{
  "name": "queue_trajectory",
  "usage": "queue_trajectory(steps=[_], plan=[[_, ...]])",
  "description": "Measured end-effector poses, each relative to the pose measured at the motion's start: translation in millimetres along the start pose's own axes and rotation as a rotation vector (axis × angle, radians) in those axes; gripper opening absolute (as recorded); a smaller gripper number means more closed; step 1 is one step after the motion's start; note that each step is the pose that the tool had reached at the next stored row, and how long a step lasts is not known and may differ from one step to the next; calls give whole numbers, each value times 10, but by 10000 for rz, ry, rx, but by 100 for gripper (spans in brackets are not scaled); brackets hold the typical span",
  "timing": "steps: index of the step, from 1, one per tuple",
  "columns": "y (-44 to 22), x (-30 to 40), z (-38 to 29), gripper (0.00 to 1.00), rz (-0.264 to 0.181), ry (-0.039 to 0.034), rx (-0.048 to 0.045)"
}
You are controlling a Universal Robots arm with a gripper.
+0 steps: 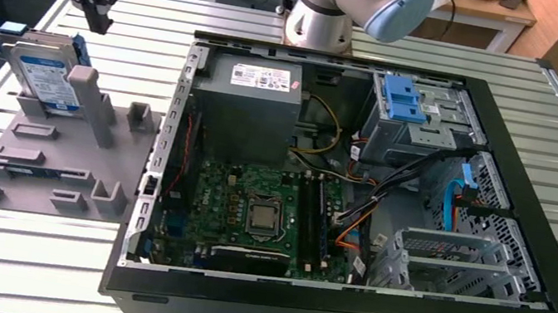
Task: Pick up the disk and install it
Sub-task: 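Reach for the disk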
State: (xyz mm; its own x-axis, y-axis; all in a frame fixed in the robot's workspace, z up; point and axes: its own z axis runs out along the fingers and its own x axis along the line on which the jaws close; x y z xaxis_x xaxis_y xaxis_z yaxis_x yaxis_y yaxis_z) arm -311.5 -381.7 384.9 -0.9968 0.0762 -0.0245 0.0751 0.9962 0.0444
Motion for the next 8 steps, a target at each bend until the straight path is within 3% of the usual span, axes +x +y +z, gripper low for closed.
queue_trajectory(steps=[8], plan=[[-2,32,-1,11,0,0,0]])
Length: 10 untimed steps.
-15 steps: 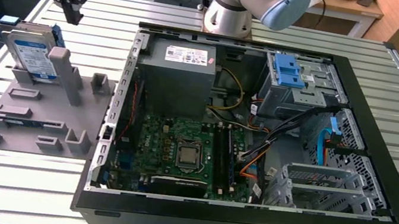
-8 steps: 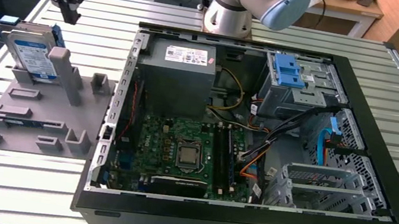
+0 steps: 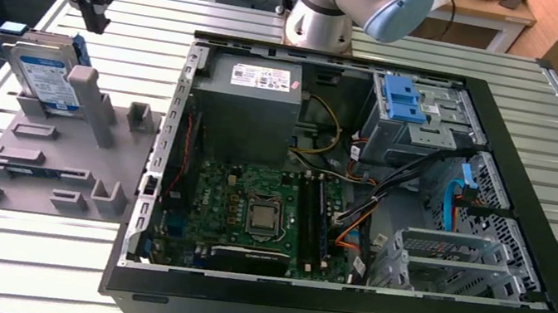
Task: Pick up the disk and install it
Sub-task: 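Reach for the disk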
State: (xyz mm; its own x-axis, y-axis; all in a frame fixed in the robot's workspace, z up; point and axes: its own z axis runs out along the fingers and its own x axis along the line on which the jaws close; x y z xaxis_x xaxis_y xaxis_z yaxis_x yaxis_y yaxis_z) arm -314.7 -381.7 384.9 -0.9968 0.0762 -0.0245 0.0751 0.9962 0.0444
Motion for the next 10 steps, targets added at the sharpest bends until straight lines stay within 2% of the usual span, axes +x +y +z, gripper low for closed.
queue_trajectory(steps=[10], plan=[[-3,34,1,11,1,-1,0]])
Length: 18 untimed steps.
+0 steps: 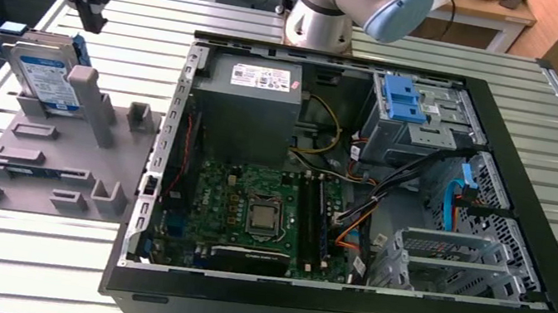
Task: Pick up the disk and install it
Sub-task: 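Reach for the disk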
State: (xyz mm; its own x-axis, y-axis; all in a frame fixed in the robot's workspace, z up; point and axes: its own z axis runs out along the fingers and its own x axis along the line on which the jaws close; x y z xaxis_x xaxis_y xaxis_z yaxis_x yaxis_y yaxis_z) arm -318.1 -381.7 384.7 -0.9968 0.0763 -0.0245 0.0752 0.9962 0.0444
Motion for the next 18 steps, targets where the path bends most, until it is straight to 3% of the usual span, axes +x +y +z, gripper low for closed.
queue_trajectory(steps=[18], plan=[[-6,89,2,11,0,1,1]])
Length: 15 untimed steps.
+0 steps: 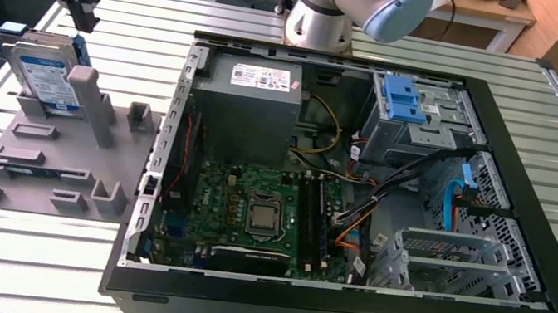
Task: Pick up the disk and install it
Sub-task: 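Reach for the disk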
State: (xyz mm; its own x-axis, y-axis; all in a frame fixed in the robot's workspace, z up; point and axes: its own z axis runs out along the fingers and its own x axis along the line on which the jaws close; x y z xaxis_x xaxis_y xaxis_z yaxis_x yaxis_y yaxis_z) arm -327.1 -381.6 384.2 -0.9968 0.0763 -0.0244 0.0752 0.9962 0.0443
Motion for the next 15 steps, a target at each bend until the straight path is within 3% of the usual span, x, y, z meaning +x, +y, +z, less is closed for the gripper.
queue_trajectory(steps=[15], plan=[[45,159,4,11,-2,0,0]])
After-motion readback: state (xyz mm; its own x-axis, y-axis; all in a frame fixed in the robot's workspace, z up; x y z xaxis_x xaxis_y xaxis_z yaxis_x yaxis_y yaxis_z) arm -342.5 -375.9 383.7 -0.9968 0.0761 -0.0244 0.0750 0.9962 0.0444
